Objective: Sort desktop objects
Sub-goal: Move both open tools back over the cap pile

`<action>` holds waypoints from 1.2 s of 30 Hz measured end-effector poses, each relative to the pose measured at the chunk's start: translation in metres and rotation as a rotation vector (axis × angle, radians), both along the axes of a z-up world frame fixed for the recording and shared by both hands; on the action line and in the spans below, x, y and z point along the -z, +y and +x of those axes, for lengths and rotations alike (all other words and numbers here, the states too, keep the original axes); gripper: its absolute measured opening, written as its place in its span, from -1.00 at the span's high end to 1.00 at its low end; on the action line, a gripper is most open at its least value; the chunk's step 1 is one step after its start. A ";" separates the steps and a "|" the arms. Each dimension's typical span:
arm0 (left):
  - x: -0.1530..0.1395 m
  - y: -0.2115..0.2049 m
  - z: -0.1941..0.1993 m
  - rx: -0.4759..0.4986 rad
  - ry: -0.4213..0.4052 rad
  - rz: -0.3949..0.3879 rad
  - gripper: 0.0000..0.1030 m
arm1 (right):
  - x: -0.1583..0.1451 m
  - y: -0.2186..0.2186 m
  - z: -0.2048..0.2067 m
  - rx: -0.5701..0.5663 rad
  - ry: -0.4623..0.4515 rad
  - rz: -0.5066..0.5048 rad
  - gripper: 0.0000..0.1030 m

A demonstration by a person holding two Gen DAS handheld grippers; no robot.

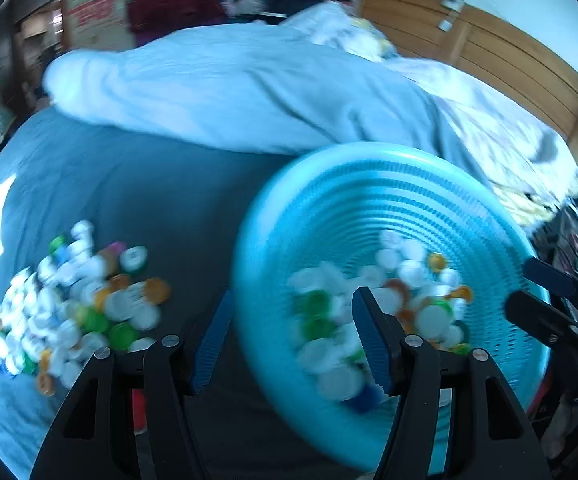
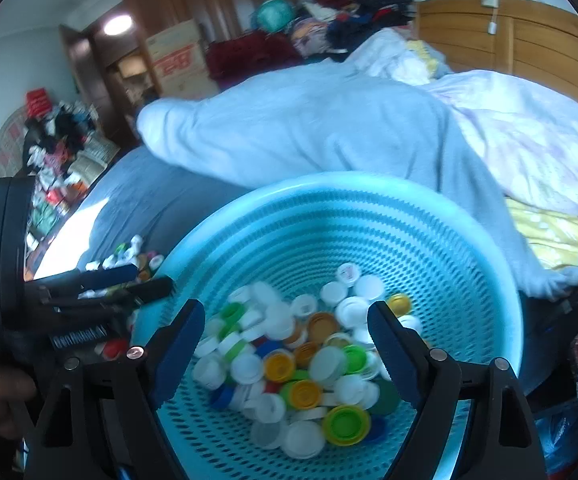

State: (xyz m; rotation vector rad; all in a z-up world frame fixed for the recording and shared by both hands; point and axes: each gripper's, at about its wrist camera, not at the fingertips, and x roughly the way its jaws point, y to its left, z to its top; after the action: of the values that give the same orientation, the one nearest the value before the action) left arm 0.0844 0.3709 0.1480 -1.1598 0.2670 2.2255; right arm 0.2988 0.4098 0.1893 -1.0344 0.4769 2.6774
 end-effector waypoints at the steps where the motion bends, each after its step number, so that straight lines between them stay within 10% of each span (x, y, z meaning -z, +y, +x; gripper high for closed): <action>1: 0.001 -0.016 -0.006 -0.038 -0.004 0.002 -0.09 | 0.001 -0.006 -0.002 -0.016 -0.004 0.001 -0.70; 32: 0.058 -0.281 -0.010 -0.561 -0.069 0.042 -0.09 | 0.009 -0.220 -0.041 -0.500 -0.013 0.096 -0.89; 34: 0.065 -0.298 -0.012 -0.608 -0.064 0.030 -0.09 | 0.023 -0.235 -0.048 -0.544 -0.043 0.086 -0.80; 36: 0.069 -0.314 -0.012 -0.669 -0.035 0.017 -0.09 | 0.045 -0.250 -0.058 -0.599 -0.108 0.077 -0.24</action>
State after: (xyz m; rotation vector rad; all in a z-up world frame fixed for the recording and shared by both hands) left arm 0.0729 0.0572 0.0786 -1.4244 -0.1894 2.7564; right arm 0.2410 0.1595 0.1445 -1.4788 0.0352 3.0797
